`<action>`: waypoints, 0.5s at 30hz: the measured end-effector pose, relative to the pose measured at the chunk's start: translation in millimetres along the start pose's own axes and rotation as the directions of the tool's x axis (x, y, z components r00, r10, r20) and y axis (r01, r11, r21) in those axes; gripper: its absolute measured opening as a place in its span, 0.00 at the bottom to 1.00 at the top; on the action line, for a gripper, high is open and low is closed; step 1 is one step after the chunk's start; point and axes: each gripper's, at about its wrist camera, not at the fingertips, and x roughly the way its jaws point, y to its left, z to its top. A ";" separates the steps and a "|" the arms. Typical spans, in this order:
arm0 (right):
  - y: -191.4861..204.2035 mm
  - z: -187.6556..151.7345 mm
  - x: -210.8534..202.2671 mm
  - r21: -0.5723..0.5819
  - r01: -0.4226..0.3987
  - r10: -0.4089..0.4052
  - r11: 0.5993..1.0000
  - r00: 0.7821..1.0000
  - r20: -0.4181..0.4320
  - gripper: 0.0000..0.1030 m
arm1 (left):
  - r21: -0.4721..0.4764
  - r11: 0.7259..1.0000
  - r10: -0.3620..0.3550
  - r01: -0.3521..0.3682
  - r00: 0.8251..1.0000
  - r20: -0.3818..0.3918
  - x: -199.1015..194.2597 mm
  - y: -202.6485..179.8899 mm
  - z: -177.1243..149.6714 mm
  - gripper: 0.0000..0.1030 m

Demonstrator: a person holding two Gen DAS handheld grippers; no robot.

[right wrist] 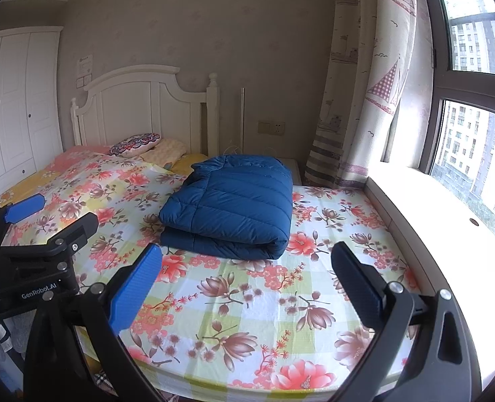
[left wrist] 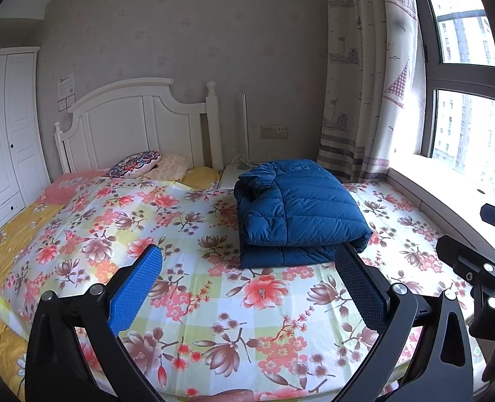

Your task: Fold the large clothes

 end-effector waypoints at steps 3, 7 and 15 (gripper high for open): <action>-0.3 0.0 -0.1 -0.001 -0.001 0.001 1.000 1.000 0.001 0.97 | -0.006 1.000 0.008 -0.008 1.000 0.006 -1.5 2.0 -1.9 0.96; 0.9 -0.2 -0.1 0.000 0.001 -0.001 1.000 1.000 -0.001 0.97 | -0.006 1.000 0.009 -0.009 1.000 0.006 -1.8 2.8 -2.6 0.96; -0.8 -0.7 2.3 -0.010 -0.009 0.009 1.000 1.000 -0.009 0.97 | 0.002 1.000 0.008 -0.008 1.000 0.005 -2.2 2.3 -3.5 0.96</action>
